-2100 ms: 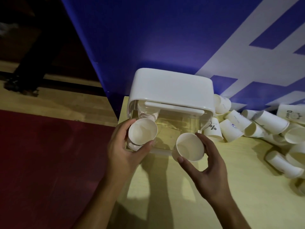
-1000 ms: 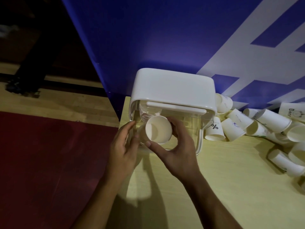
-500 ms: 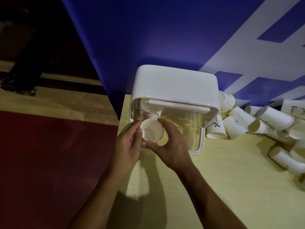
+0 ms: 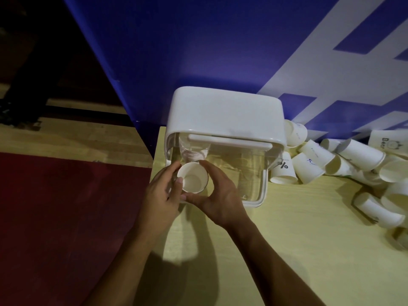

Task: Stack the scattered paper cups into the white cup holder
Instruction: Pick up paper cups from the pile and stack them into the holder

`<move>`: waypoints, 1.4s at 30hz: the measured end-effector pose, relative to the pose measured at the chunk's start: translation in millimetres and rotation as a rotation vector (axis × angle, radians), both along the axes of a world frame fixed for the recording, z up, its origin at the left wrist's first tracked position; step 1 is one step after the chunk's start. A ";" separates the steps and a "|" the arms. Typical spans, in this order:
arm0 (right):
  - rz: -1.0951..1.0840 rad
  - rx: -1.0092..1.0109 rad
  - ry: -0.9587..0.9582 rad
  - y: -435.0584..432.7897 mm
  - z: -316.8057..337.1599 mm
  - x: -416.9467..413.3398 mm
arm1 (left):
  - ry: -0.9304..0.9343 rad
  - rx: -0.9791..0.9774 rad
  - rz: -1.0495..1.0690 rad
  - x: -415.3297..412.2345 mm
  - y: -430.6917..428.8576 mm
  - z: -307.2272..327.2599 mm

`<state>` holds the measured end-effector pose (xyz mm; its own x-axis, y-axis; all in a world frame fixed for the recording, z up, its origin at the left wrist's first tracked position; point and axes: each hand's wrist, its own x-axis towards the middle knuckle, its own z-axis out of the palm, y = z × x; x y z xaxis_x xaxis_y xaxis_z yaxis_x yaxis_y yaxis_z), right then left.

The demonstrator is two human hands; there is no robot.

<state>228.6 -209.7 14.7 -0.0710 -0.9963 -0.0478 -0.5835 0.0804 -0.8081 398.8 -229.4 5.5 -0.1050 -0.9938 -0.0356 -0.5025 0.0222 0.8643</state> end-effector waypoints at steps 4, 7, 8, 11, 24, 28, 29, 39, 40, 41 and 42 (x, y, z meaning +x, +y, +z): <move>0.023 0.053 0.041 18.5 9.9 -15.8 | 0.001 -0.049 0.049 -2.0 6.7 17.0; -0.021 0.068 0.070 51.8 13.9 -47.6 | -0.063 -0.255 0.032 -12.4 22.9 41.8; -0.057 0.059 0.066 63.7 14.2 -61.4 | -0.069 -0.322 -0.013 -22.1 28.5 49.8; -0.211 0.042 0.046 98.1 13.5 -108.0 | -0.078 -0.431 -0.283 -75.5 40.2 64.2; -0.524 0.120 -0.016 129.9 -15.1 -288.2 | -0.721 -0.025 -0.274 -323.6 27.2 -34.2; -0.466 0.135 0.026 111.4 -28.4 -309.9 | -0.597 -0.013 -0.106 -328.4 21.1 -51.3; -0.460 0.151 0.033 105.2 -31.2 -312.2 | -0.556 -0.012 -0.070 -329.0 21.5 -51.1; -0.559 0.233 0.015 55.4 -63.9 -290.0 | -0.138 -0.015 0.108 -313.3 73.0 -1.4; -0.586 0.211 0.036 53.5 -67.0 -285.2 | -0.130 -0.010 0.112 -309.8 76.3 4.5; -0.614 0.194 0.055 51.7 -69.8 -281.2 | -0.119 0.002 0.117 -306.6 78.9 9.7; -0.638 0.187 0.073 49.8 -72.1 -277.8 | -0.102 0.022 0.123 -304.3 80.6 14.1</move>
